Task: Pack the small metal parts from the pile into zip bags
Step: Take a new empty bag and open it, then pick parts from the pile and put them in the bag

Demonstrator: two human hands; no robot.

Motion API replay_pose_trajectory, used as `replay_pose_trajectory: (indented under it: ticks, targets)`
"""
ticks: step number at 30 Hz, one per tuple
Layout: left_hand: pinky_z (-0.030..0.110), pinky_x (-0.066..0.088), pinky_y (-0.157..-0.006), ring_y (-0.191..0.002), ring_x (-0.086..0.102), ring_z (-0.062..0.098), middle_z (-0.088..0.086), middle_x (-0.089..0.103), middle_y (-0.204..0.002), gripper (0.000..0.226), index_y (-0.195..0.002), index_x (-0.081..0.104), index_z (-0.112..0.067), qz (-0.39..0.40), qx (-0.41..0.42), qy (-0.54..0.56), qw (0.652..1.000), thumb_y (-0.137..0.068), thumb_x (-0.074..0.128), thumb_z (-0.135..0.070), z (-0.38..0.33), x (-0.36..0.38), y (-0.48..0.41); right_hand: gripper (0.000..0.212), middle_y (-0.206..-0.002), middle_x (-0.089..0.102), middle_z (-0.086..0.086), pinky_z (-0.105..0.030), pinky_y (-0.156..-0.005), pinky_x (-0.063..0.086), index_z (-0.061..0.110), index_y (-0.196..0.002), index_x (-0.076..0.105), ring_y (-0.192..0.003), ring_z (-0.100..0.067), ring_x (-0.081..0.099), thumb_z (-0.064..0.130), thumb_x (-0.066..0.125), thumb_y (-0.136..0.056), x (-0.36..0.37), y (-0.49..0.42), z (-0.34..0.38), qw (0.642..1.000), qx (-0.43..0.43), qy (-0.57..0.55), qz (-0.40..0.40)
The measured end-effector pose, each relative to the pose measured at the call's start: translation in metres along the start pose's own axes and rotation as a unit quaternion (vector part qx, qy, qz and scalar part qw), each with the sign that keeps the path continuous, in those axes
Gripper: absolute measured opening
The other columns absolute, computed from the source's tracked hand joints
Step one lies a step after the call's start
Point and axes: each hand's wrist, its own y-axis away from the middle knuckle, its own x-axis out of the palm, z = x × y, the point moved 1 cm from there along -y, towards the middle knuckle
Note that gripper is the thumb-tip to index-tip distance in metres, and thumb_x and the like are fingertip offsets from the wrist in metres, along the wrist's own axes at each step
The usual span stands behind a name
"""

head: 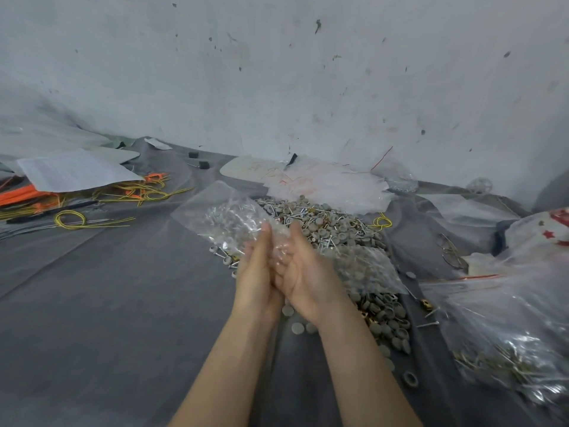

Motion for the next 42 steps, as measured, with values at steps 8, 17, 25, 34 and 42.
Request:
replay_pose_trajectory:
  ticks: [8, 17, 25, 34, 42]
  targets:
    - [0.043, 0.019, -0.117, -0.144, 0.019, 0.019, 0.005, 0.013, -0.158, 0.119, -0.152, 0.007, -0.019, -0.177, 0.222, -0.413, 0.866, -0.062, 0.073, -0.062, -0.037, -0.035, -0.001, 0.081, -0.130, 0.061, -0.001, -0.043, -0.103, 0.044, 0.034, -0.142, 0.038, -0.102, -0.018, 0.067, 0.076, 0.023, -0.074, -0.019, 0.001, 0.020, 0.939, -0.010, 0.337, -0.071]
    - [0.052, -0.010, -0.115, -0.146, -0.013, 0.022, -0.010, -0.012, -0.159, 0.125, -0.149, -0.017, -0.031, 0.112, 0.123, -0.852, 0.497, -0.066, 0.071, -0.063, -0.026, -0.034, -0.020, 0.096, -0.149, 0.040, 0.002, -0.045, -0.112, 0.022, 0.028, -0.144, 0.037, -0.136, -0.020, 0.039, 0.084, 0.009, -0.072, -0.015, -0.006, 0.015, 0.870, 0.062, 0.486, -0.053]
    - [0.043, 0.021, -0.111, -0.135, 0.037, 0.026, 0.001, 0.039, -0.147, 0.106, -0.151, 0.007, -0.024, 0.072, 0.147, -0.805, 0.570, -0.070, 0.068, -0.054, -0.025, -0.047, -0.030, 0.056, -0.081, 0.070, 0.002, -0.028, -0.071, 0.052, 0.014, -0.092, 0.069, -0.075, -0.012, 0.067, 0.057, 0.033, -0.095, -0.029, -0.021, 0.007, 0.847, -0.072, 0.508, -0.142]
    - [0.038, 0.021, -0.101, -0.126, 0.042, 0.024, -0.002, 0.045, -0.137, 0.081, -0.142, 0.032, -0.022, -0.071, 0.185, -0.808, 0.556, -0.075, 0.061, -0.058, -0.011, -0.063, -0.030, 0.016, -0.113, 0.057, 0.000, -0.040, -0.099, 0.030, 0.023, -0.110, 0.058, -0.113, -0.024, 0.047, 0.022, 0.055, -0.094, -0.045, -0.033, -0.031, 0.609, -0.059, 0.764, -0.206]
    - [0.035, 0.019, -0.098, -0.125, 0.042, 0.019, -0.004, 0.048, -0.134, 0.069, -0.137, 0.037, -0.024, -0.065, 0.208, -0.784, 0.582, -0.078, 0.063, -0.050, -0.007, -0.066, -0.025, 0.007, -0.092, 0.062, 0.004, -0.030, -0.089, 0.045, 0.017, -0.098, 0.056, -0.088, -0.015, 0.058, 0.020, 0.059, -0.093, -0.047, -0.030, -0.022, 0.709, -0.135, 0.644, -0.254]
